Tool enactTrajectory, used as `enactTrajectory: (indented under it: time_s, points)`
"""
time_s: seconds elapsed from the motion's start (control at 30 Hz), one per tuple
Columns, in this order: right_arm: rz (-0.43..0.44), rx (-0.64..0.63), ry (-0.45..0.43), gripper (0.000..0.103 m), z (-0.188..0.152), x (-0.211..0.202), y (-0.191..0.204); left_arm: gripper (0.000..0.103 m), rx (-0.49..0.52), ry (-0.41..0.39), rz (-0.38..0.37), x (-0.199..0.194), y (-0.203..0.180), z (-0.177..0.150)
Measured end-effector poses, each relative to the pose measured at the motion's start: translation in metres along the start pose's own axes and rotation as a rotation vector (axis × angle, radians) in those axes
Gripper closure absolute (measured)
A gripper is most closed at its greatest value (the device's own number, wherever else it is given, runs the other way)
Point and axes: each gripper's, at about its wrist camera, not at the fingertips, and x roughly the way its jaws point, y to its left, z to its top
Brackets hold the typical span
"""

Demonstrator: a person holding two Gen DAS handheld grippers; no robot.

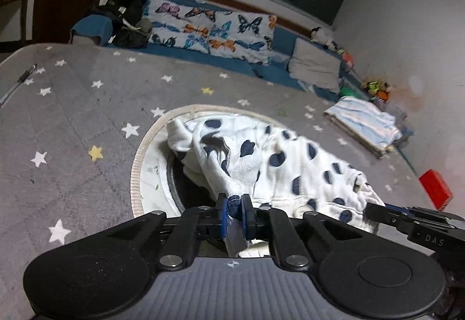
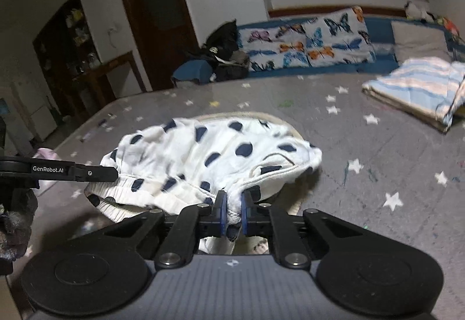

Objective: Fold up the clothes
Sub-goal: 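Close the left gripper on the pants waistband while the right gripper grasps the pants, then lift the pants with both grippers and shake them out above the mat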

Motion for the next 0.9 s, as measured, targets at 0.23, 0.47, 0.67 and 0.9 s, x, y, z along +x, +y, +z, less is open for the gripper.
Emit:
enactTrajectory:
  time_s: [0.23, 0.47, 0.67, 0.9]
  points:
    - [0.105, -0.067, -0.045, 0.094, 0.002, -0.053, 0.015, 0.093, 0.038, -0.018, -0.078, -0.056, -0.014, -0.011]
    - [0.189, -0.143, -0.010, 0.094, -0.015, -0.097, 0.032, 0.093, 0.060, 0.029, -0.143, -0.099, -0.018, -0.039]
    - [0.252, -0.184, 0.074, 0.094, -0.035, -0.118, 0.045, 0.093, 0.091, 0.113, -0.180, -0.116, -0.017, -0.074]
    - [0.286, -0.225, 0.183, 0.086, -0.050, -0.114, 0.051, 0.089, 0.122, 0.161, -0.171, -0.119, -0.010, -0.085]
